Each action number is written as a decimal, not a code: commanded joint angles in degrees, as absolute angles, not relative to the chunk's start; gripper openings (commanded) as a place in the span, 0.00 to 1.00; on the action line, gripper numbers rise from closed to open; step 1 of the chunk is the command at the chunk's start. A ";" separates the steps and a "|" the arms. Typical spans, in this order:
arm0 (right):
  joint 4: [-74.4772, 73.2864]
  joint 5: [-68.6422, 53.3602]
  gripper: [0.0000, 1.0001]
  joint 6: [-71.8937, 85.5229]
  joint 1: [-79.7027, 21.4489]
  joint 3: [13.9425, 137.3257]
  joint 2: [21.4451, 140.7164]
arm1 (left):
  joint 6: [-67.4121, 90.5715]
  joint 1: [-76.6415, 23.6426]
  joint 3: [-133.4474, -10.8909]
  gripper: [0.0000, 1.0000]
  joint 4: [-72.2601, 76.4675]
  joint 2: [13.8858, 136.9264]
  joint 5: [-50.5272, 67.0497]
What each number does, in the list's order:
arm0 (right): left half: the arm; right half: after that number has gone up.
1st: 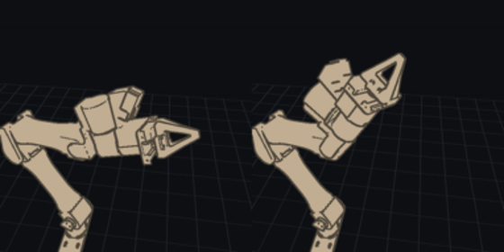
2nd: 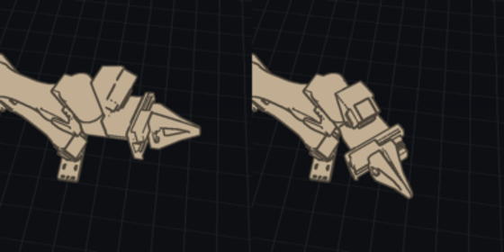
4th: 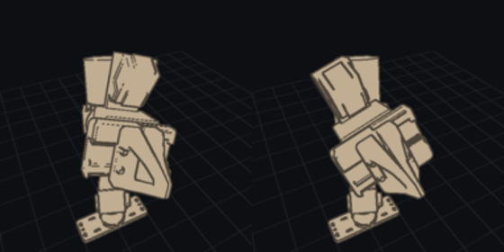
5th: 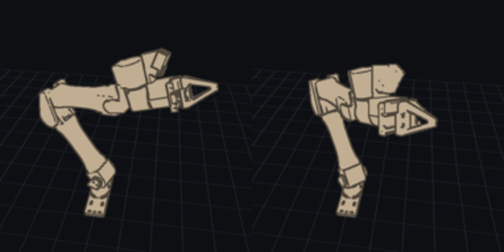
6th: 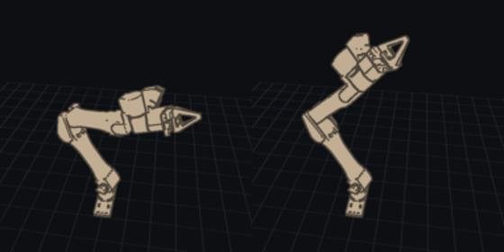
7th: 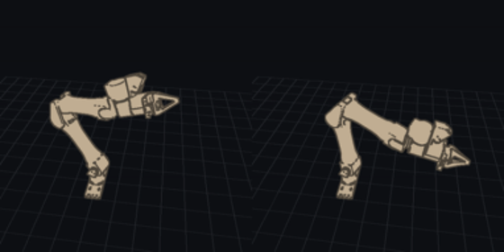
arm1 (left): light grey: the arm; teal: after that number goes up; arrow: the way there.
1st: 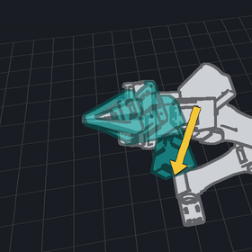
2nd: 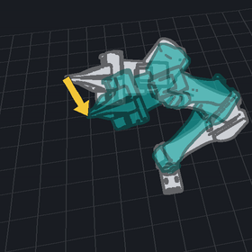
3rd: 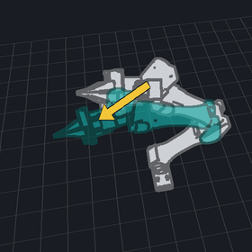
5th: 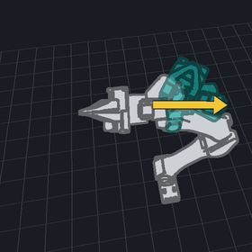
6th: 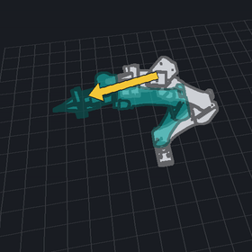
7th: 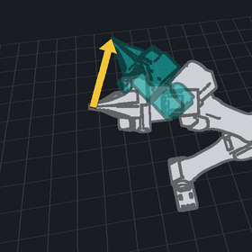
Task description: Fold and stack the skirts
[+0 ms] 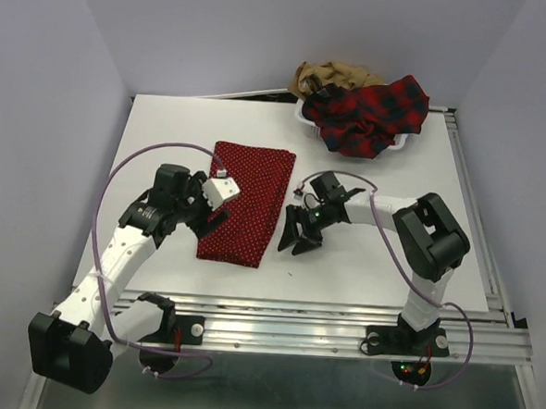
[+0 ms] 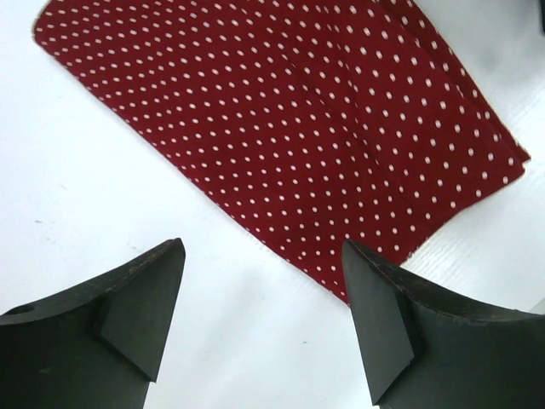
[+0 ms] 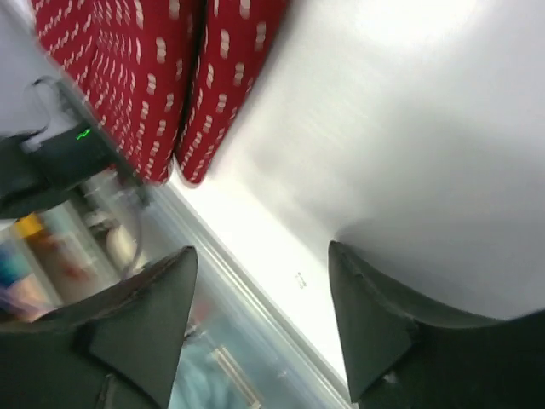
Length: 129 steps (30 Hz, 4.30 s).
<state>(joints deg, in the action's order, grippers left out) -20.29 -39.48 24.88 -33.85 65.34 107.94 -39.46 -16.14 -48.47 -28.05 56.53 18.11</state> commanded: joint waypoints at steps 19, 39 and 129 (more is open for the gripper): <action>-2.64 -28.20 0.72 -8.49 -39.64 58.99 95.64 | -40.26 -14.71 -45.17 0.85 -24.78 58.00 26.44; 19.08 -20.65 0.81 -45.81 -62.57 47.89 93.42 | -35.86 2.63 -58.71 0.83 -33.84 77.87 37.18; -8.24 -6.23 0.01 -30.42 -60.21 64.85 113.92 | -41.31 3.60 -68.55 0.78 -28.30 87.63 39.90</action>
